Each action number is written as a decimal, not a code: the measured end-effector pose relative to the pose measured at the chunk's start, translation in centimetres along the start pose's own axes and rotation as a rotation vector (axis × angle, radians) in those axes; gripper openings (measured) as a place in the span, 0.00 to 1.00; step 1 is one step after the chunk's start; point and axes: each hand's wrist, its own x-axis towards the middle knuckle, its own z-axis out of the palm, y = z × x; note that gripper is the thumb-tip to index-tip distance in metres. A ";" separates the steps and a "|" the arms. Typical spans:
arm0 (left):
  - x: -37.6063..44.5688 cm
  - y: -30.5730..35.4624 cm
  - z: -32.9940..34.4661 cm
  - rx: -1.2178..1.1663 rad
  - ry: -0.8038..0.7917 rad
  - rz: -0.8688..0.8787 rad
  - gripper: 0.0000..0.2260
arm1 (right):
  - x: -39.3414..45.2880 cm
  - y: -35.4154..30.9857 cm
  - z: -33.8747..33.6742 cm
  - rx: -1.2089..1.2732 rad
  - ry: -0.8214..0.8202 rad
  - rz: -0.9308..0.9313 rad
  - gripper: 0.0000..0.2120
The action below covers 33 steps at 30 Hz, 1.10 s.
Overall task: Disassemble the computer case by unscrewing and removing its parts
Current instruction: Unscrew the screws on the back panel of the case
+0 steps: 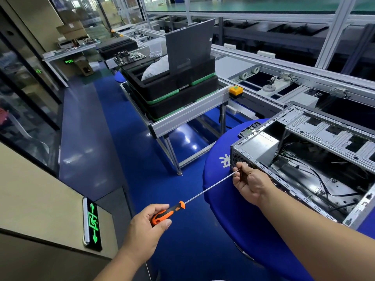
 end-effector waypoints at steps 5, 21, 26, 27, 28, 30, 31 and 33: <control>0.3 -1.1 0.0 -0.079 -0.036 -0.039 0.14 | 0.2 -0.1 -0.3 0.008 0.002 0.009 0.15; 0.4 -0.6 0.2 -0.374 -0.191 -0.271 0.20 | 0.7 0.0 -0.4 0.021 0.008 0.003 0.14; 0.4 -0.5 0.3 -0.410 -0.179 -0.315 0.22 | 0.9 0.0 -0.5 0.031 0.009 0.006 0.14; 0.4 -0.5 0.3 -0.409 -0.180 -0.306 0.21 | 0.9 0.1 -0.5 0.031 0.011 0.004 0.13; 0.3 -0.4 0.4 -0.411 -0.184 -0.293 0.19 | 0.9 0.1 -0.4 0.031 0.013 0.002 0.13; 0.2 -0.3 0.4 -0.412 -0.196 -0.260 0.13 | 0.8 0.1 -0.3 0.026 0.016 -0.003 0.13; 0.1 -0.3 0.3 -0.396 -0.199 -0.238 0.09 | 0.8 0.1 -0.2 0.023 0.017 -0.006 0.13; 0.0 -0.5 0.2 -0.310 -0.181 -0.191 0.07 | 0.7 0.1 -0.1 0.019 0.020 -0.009 0.13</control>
